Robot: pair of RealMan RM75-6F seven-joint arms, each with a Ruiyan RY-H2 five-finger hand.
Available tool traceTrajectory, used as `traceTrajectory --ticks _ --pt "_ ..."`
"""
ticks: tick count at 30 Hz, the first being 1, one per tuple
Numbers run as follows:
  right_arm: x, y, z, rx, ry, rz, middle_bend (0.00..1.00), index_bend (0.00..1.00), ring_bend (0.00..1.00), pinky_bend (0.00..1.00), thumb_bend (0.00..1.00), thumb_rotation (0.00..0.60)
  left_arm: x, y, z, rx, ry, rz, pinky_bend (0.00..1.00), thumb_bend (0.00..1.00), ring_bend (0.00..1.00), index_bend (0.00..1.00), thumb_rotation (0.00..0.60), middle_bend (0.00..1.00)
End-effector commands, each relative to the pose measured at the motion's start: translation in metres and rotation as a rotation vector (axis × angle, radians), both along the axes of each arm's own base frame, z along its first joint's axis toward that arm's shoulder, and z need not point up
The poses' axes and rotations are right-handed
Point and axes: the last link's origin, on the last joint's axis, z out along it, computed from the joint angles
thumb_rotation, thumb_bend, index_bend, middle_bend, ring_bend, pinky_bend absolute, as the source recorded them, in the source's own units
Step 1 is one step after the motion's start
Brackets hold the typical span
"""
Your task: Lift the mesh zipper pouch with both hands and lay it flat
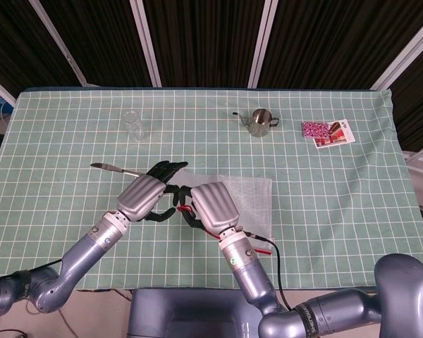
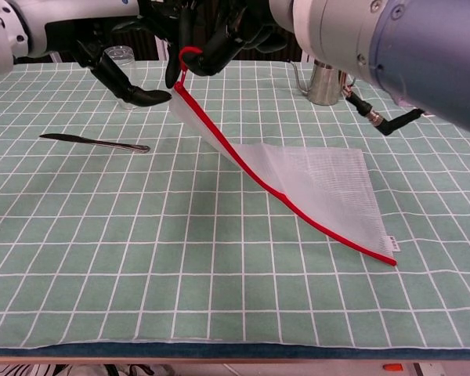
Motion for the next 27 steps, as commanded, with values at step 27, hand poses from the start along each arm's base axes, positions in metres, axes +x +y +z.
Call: traceTrajectory --ticks 27 --pt "0.0000 0.0034 -0.0016 0.012 -0.006 -0.001 1.00 0.69 1.00 0.96 0.61 0.600 0.0035 -0.0009 -0.0092 -0.014 0.000 -0.001 0.00 0.35 0.00 0.57 0.600 0.03"
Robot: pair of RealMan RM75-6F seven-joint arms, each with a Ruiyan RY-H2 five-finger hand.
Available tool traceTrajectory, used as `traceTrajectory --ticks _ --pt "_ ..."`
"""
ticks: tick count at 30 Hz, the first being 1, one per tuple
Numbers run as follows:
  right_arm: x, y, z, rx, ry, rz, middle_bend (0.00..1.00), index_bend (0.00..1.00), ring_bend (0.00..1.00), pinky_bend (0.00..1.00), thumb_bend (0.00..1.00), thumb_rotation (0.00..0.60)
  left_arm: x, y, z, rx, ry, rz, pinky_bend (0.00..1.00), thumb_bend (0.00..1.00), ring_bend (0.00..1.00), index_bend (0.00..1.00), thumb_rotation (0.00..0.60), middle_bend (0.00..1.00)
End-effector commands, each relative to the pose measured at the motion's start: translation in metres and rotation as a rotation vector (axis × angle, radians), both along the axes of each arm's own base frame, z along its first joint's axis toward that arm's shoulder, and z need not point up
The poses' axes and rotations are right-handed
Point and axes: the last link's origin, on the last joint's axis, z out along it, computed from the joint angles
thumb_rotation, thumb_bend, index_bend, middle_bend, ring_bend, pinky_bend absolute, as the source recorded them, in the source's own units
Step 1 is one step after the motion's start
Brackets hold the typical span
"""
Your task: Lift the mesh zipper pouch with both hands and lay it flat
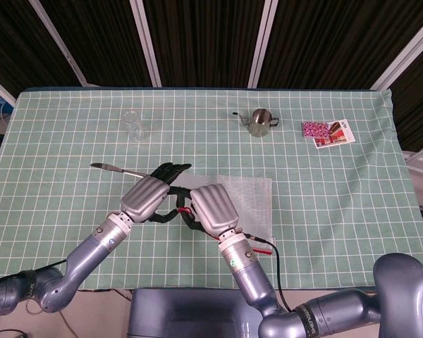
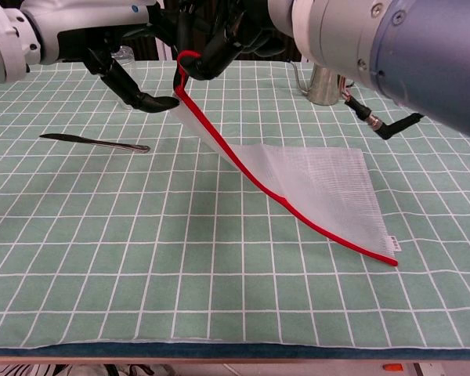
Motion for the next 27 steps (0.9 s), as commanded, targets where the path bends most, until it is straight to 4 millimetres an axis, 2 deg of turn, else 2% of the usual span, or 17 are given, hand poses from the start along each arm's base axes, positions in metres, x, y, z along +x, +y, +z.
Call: traceTrajectory --ticks 1,7,15,27 --pt "0.000 0.000 0.000 0.001 0.000 -0.001 1.00 0.69 1.00 0.96 0.61 0.600 0.000 0.000 -0.001 -0.002 0.001 0.001 0.00 0.36 0.00 0.58 0.600 0.03" --pt "-0.001 0.000 0.000 0.001 0.001 -0.004 1.00 0.69 1.00 0.96 0.61 0.600 0.001 0.000 -0.001 -0.001 -0.011 0.004 0.00 0.46 0.00 0.62 0.600 0.05" --pt "-0.005 0.001 0.002 -0.002 -0.002 -0.009 1.00 0.69 1.00 0.96 0.61 0.600 0.004 0.005 0.005 0.042 -0.067 0.023 0.00 0.46 0.00 0.64 0.600 0.06" --pt "-0.022 0.000 0.007 -0.010 -0.011 -0.060 1.00 0.69 1.00 0.96 0.61 0.600 0.022 0.017 0.016 0.107 -0.220 0.069 0.00 0.46 0.00 0.64 0.600 0.06"
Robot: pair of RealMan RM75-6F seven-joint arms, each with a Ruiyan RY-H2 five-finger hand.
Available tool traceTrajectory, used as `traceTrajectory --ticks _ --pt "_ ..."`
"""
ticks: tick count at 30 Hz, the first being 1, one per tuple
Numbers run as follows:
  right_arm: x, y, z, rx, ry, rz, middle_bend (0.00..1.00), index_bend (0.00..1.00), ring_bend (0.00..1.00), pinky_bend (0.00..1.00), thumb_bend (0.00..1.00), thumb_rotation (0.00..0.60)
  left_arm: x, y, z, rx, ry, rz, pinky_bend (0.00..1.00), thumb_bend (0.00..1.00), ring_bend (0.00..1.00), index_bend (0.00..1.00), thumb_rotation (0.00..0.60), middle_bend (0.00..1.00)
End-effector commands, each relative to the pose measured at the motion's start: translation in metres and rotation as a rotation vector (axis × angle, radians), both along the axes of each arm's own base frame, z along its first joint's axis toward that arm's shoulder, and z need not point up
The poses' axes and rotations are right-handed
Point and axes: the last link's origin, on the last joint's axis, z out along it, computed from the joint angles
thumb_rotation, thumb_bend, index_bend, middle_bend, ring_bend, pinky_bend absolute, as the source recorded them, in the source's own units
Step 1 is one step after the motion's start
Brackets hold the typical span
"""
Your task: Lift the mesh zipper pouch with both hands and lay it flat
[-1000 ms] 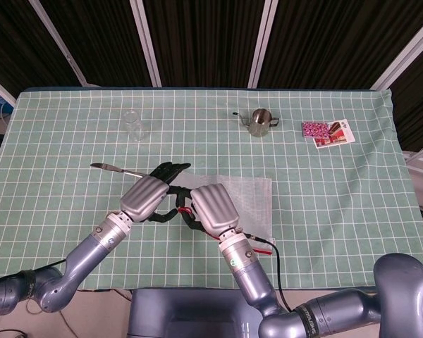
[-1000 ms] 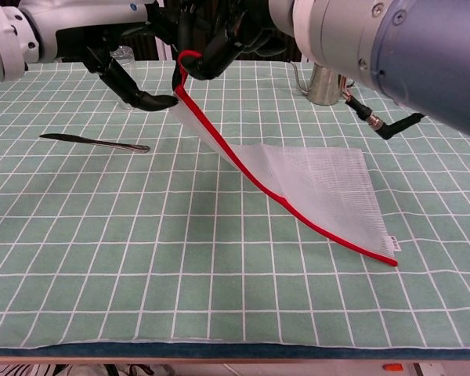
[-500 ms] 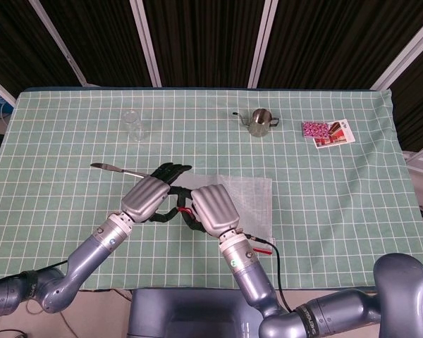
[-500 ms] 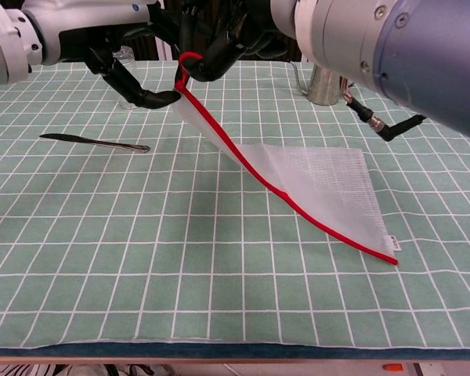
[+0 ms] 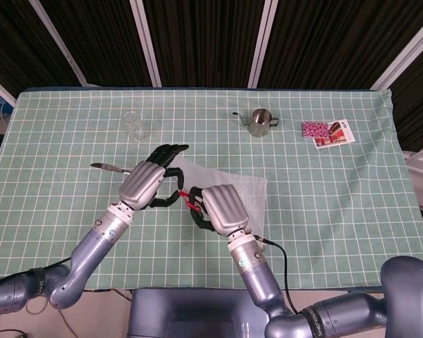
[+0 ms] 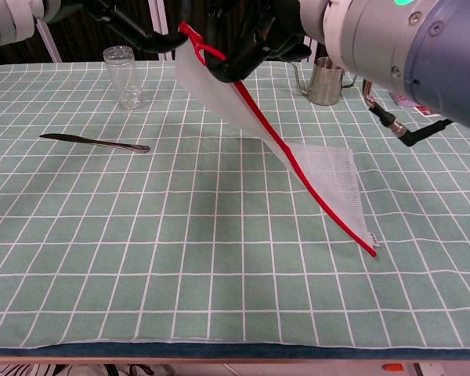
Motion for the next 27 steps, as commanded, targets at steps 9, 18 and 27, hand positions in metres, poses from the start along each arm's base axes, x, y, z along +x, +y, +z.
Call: traceTrajectory --ticks 9,18,27 --pt "-0.013 -0.001 0.003 0.001 -0.016 -0.037 1.00 0.69 1.00 0.96 0.61 0.600 0.015 0.000 0.001 -0.004 -0.106 0.016 0.00 0.45 0.00 0.64 0.600 0.06" --pt "-0.022 -0.007 0.005 -0.008 -0.014 -0.066 1.00 0.69 1.00 0.96 0.61 0.600 0.022 0.002 0.006 0.014 -0.152 0.012 0.00 0.45 0.00 0.64 0.600 0.06" --pt "-0.023 -0.016 0.009 -0.033 -0.031 -0.080 1.00 0.69 1.00 0.96 0.61 0.600 0.027 -0.001 0.014 -0.027 -0.136 -0.027 0.00 0.45 0.00 0.64 0.600 0.07"
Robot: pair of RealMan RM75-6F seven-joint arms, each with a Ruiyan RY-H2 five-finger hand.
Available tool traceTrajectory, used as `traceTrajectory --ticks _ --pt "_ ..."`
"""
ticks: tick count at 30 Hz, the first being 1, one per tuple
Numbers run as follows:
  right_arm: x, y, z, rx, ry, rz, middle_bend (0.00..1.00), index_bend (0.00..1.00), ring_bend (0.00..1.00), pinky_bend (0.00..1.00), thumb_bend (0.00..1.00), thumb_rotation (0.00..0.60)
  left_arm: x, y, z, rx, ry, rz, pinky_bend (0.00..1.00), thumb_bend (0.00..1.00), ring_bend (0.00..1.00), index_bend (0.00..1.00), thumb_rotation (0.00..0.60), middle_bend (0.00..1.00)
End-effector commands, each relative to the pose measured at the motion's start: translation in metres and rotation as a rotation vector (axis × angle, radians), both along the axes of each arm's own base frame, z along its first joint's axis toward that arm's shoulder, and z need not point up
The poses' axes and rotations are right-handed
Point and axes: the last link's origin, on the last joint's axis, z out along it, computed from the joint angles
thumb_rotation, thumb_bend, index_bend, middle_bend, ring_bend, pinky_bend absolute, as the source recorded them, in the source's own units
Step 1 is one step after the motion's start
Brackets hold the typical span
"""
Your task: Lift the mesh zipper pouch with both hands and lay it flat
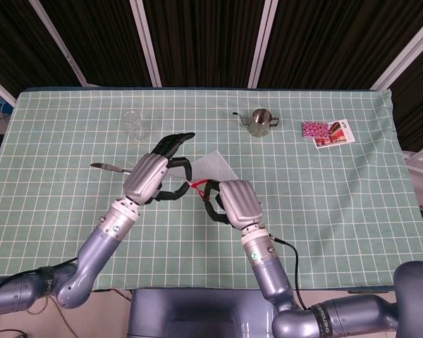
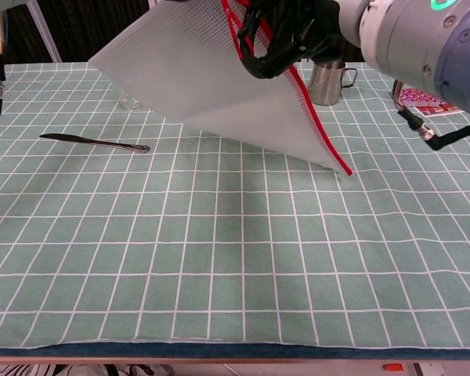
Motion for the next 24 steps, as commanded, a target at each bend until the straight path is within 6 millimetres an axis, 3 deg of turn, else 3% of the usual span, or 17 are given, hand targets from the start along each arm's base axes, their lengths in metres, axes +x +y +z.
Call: traceTrajectory --ticks 1,9,24 --pt "0.000 -0.003 0.002 -0.012 -0.005 -0.001 1.00 0.69 1.00 0.96 0.61 0.600 0.000 -0.002 0.005 -0.020 0.020 -0.026 0.00 0.45 0.00 0.64 0.600 0.07" --pt "-0.001 -0.013 0.009 -0.061 -0.016 -0.014 1.00 0.69 1.00 0.96 0.61 0.600 -0.004 -0.002 0.020 -0.057 0.062 -0.048 0.00 0.45 0.00 0.64 0.600 0.07" --pt "-0.003 -0.020 0.009 -0.082 -0.011 -0.031 1.00 0.69 1.00 0.96 0.61 0.600 0.001 -0.003 0.029 -0.061 0.042 -0.071 0.00 0.45 0.00 0.64 0.600 0.07"
